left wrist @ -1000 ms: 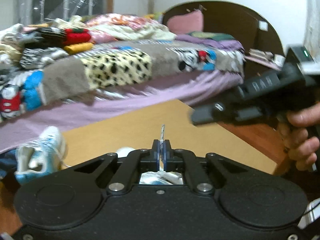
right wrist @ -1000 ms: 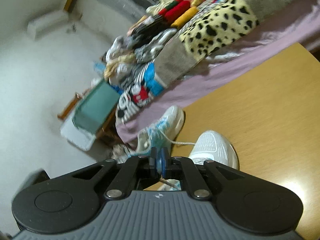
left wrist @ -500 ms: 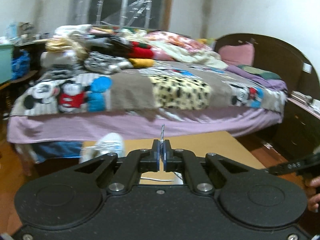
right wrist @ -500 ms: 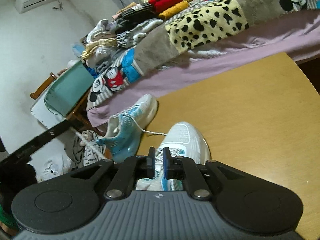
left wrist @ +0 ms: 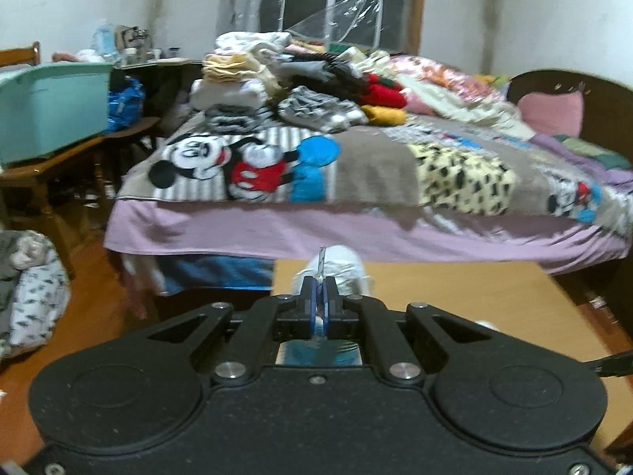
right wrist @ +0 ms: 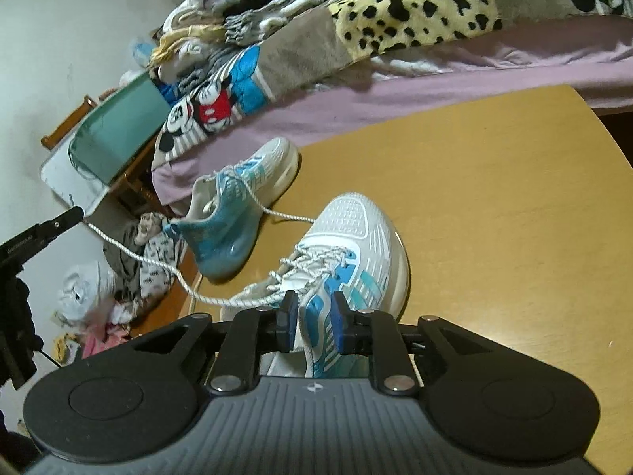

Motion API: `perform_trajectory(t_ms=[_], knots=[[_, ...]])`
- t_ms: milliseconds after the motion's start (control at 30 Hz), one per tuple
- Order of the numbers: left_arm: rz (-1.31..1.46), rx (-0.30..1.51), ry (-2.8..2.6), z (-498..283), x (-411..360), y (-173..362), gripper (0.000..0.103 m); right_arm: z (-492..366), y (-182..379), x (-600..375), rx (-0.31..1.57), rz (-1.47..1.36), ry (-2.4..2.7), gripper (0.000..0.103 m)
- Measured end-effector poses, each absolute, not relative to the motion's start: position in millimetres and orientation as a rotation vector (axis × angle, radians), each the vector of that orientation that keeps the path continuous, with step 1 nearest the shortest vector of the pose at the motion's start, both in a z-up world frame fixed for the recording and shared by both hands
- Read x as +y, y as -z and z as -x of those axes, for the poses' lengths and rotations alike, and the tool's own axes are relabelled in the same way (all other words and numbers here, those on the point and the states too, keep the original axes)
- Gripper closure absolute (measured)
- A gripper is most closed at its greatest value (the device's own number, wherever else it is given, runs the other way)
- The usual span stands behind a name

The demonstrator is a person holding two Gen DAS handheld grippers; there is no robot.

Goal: Lace up shoes with both hands
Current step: 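Hold the lace with the left gripper while the right gripper returns over the sneaker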

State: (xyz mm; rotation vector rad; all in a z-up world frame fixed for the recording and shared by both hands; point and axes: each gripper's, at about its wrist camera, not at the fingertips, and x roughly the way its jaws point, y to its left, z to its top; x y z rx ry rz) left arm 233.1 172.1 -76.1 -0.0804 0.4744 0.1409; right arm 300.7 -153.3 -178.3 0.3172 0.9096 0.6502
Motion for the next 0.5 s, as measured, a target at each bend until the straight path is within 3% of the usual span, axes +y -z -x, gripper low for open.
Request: perform_trajectory(t_ms=[167, 400, 500], knots=[[0.057, 0.481, -0.101, -242.3, 151.7, 80.5, 0.101, -298.1, 182.3, -142.0, 0.909, -0.276, -0.646, 0.075], [0.001, 0.487, 0.067, -252.9, 97.3, 85.3, 0.101, -283.0, 180.6, -108.4, 0.877, 0.025, -0.633, 0.074], [-0.035, 0.502, 0.147, -257.5, 70.1, 92.9, 0.101, -279.9, 179.7, -113.7, 0.865, 0.004, -0.643, 0.074]])
